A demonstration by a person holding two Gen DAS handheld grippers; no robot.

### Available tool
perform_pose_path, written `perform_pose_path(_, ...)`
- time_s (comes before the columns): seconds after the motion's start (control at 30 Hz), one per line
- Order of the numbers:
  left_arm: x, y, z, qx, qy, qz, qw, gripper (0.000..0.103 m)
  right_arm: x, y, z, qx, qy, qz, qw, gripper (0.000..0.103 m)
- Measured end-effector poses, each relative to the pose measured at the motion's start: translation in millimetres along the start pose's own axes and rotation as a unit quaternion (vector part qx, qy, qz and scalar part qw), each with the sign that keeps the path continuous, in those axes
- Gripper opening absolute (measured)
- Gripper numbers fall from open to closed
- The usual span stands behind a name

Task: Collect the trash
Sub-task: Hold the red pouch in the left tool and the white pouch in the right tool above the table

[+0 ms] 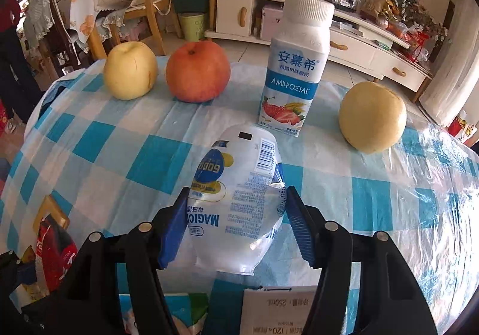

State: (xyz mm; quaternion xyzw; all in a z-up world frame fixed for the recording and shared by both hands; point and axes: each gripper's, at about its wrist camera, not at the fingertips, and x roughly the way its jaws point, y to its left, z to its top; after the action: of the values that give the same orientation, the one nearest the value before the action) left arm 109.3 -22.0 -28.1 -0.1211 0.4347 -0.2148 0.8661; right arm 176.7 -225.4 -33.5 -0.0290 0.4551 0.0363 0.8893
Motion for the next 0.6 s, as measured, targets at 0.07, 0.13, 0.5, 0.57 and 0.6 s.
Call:
perform_pose_path(0.07,-2,-1,-1,0.0,-0.004,0.0,1.0,0.044,-13,-4,-5,0.005,-0.016,0.006,1.0,0.063)
perform_pose_path(0.13,-4,-1,-2,0.0,-0.007,-0.001,1.0,0.044,-27,-2,-7,0.014,-0.034,0.015,0.999,0.063)
perform_pose_path(0.5,-18,-8,-13,0.006,-0.028,0.002,0.9996,0.044,-100,-3,-37,0.043,-0.099,0.014,0.994,0.063)
perform_pose_path(0.57,-21,-10,-16,0.007,-0.03,0.002,0.9995,0.044,-108,-3,-48,0.05,-0.1,0.014,0.994,0.063)
perform_pose_path(0.6,-23,-11,-19,0.009,-0.032,0.003,0.9994,0.044,-112,-2,-54,0.051,-0.1,0.015,0.994,0.063)
